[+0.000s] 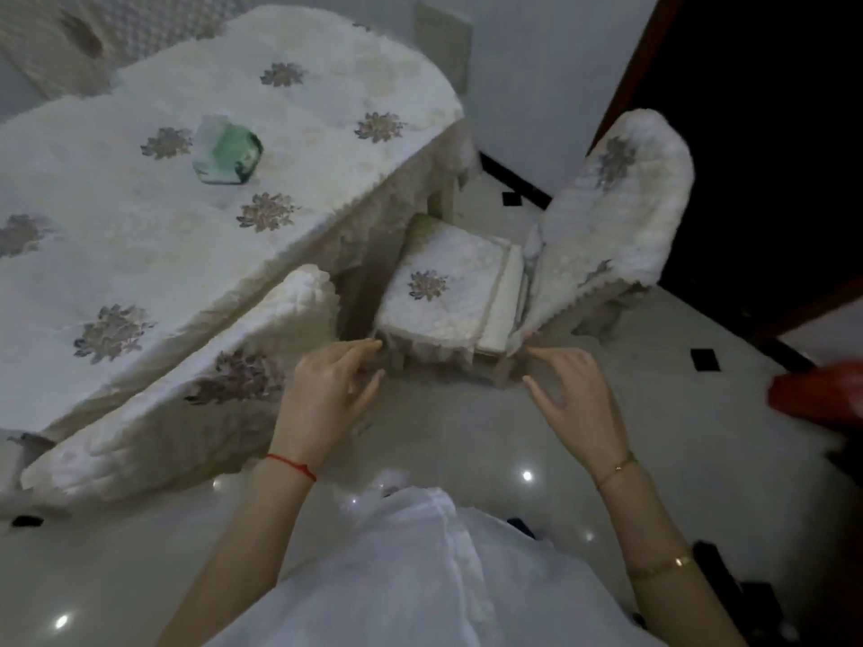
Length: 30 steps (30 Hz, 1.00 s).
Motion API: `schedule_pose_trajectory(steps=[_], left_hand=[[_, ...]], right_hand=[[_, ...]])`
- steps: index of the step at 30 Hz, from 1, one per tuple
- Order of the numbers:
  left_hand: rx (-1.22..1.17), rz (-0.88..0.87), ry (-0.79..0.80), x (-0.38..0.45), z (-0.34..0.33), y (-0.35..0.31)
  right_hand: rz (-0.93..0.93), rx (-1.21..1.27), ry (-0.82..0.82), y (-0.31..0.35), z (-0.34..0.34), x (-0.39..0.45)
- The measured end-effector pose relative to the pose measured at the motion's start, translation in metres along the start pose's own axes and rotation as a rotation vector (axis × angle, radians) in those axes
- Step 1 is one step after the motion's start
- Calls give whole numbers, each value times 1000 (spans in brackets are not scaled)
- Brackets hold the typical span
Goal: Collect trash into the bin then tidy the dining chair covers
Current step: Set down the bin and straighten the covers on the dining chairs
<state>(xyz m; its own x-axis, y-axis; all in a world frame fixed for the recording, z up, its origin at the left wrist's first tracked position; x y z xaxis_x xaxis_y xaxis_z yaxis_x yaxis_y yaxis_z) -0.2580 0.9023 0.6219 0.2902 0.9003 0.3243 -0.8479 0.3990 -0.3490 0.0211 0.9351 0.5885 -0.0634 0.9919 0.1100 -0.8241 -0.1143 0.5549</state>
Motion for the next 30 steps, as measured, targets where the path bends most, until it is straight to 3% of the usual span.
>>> schedule_pose_trajectory(steps=[9,15,24,30], left_hand=[[-191,-275,112,76,-128,-231],[-251,-408,186,126,-189,-351],[-257,-439,246,213,-275,-411],[-277,-402,248,313,-337,-437]], right_hand=[[-374,-69,-174,-213,147,-130],[-530,-76,-263,-314,234,-164],[-627,-21,-259,-422,262,-135],[-622,-26,-247,-497,302,-42]])
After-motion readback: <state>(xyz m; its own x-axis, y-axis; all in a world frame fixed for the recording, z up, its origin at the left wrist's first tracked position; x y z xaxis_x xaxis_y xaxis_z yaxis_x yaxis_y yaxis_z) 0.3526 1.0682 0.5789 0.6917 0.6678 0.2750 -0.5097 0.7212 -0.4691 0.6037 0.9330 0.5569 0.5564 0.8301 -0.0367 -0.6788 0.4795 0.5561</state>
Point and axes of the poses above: each hand's wrist, its own x-axis towards the middle knuckle, its own z-axis out of the back of the hand, y = z × x, the point moved 10 cm from there along x, towards the middle knuckle, and after that the axes turned 13 degrees about -z, right-handed, at the moved point
